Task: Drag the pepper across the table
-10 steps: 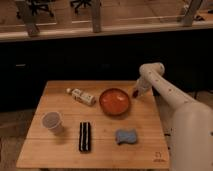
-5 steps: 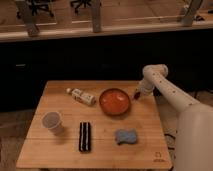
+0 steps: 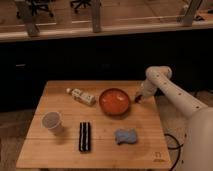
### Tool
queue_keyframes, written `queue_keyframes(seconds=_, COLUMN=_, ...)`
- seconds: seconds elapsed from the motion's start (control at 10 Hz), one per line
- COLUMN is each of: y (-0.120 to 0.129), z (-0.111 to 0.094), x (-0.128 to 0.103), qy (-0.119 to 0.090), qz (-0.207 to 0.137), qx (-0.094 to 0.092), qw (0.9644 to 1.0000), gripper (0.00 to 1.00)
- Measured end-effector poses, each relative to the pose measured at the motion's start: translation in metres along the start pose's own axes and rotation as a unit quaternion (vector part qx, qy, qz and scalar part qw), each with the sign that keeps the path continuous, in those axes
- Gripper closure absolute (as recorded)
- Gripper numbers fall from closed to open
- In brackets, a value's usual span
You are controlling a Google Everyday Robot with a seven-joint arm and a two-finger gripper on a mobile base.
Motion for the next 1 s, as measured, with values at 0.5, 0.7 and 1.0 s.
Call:
queue_keyframes(seconds=0.5, y=0.016, z=0.001, x=-0.014, qy=-0.028, qz=-0.005, qx=-0.012, qw=0.9995, gripper=1.00)
queue_keyframes(seconds=0.7, y=0.018, z=0.001, x=-0.015, qy=-0.028, qz=-0.007, qx=-0.014, qw=0.9995, gripper=1.00)
queue_keyframes(seconds=1.0, y=0.017, z=0.001, x=-0.016, qy=-0.029, qz=-0.007, qx=-0.014, qw=0.9995, gripper=1.00)
